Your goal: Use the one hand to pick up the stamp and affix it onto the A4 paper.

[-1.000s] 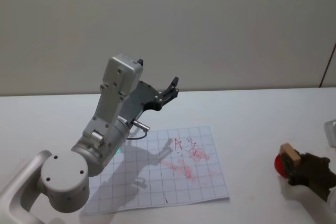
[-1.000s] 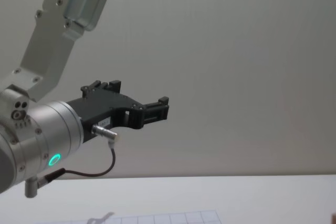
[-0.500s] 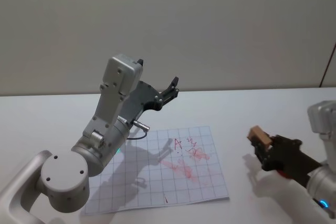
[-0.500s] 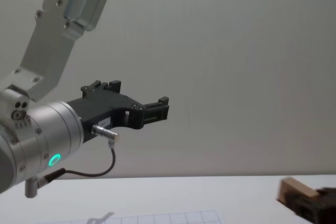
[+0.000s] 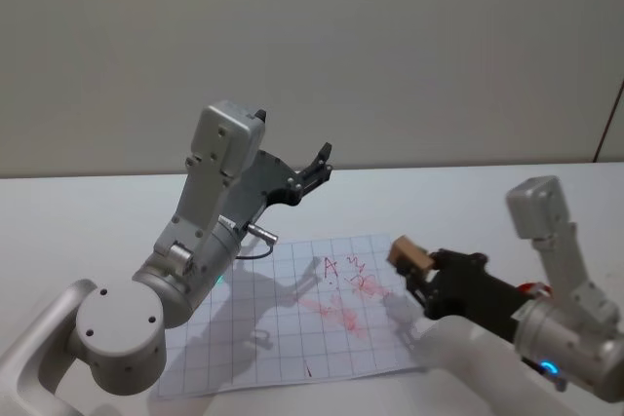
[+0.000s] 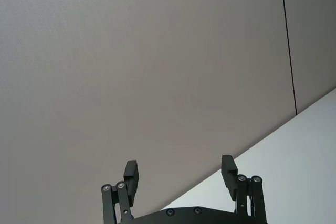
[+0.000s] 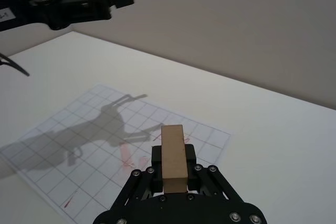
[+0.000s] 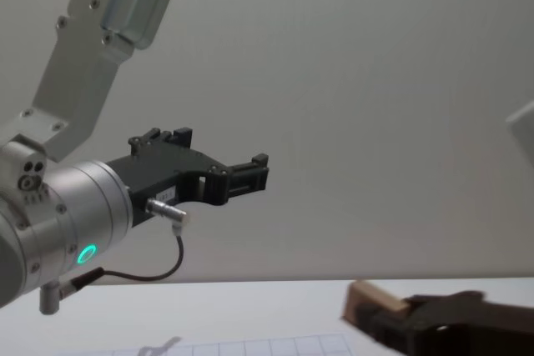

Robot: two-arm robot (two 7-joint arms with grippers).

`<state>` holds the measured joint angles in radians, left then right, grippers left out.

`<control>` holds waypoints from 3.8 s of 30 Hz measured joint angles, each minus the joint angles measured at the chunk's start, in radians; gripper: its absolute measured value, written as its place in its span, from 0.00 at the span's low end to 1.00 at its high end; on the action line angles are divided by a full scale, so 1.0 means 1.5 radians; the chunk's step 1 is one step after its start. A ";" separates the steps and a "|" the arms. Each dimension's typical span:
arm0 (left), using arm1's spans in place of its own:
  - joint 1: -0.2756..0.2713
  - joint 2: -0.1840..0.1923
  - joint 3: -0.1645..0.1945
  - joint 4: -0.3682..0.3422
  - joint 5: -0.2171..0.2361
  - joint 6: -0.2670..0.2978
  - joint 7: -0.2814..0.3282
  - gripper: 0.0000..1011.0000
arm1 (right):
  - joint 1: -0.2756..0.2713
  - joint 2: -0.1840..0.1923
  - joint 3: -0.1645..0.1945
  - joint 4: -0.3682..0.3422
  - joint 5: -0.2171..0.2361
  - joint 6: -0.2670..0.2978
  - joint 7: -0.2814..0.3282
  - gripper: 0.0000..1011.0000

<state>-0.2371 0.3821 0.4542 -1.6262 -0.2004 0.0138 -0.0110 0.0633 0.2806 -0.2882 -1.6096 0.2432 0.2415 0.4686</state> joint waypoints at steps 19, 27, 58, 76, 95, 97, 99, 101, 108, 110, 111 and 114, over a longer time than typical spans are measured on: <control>0.000 0.000 0.000 0.000 0.000 0.000 0.000 0.99 | 0.081 -0.055 -0.058 0.124 -0.123 0.056 0.128 0.22; 0.000 0.000 0.000 0.000 0.000 0.000 0.000 0.99 | 0.103 -0.066 -0.072 0.160 -0.166 0.068 0.145 0.22; 0.000 0.000 0.000 0.000 0.000 0.000 0.000 0.99 | 0.101 -0.053 -0.043 0.108 -0.074 -0.013 0.037 0.22; 0.000 0.000 0.000 0.000 0.000 0.000 0.000 0.99 | 0.045 0.012 0.016 0.029 -0.006 -0.029 -0.098 0.22; 0.000 0.000 0.000 0.000 0.000 0.000 0.000 0.99 | -0.046 0.101 0.080 -0.036 0.051 0.035 -0.188 0.22; 0.000 0.000 0.000 0.000 0.000 0.000 0.000 0.99 | -0.051 0.105 0.082 -0.039 0.053 0.043 -0.186 0.22; 0.000 0.000 0.000 0.000 0.000 0.000 0.000 0.99 | -0.057 0.110 0.084 -0.043 0.057 0.055 -0.180 0.22; 0.000 0.000 0.000 0.000 0.000 0.000 0.000 0.99 | -0.062 0.115 0.085 -0.046 0.058 0.065 -0.172 0.22; 0.000 0.000 0.000 0.000 0.000 0.000 0.000 0.99 | -0.072 0.122 0.085 -0.052 0.060 0.087 -0.158 0.22; 0.000 0.000 0.000 0.000 0.000 0.000 0.000 0.99 | -0.076 0.124 0.084 -0.054 0.060 0.095 -0.155 0.22; 0.000 0.000 0.000 0.000 0.000 0.000 0.000 0.99 | -0.077 0.125 0.084 -0.055 0.060 0.099 -0.154 0.22; 0.000 0.000 0.000 0.000 0.000 0.000 0.000 0.99 | -0.079 0.126 0.083 -0.056 0.059 0.104 -0.154 0.22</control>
<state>-0.2371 0.3821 0.4542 -1.6262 -0.2004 0.0139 -0.0110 -0.0558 0.4691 -0.1631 -1.6932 0.3314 0.3970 0.2376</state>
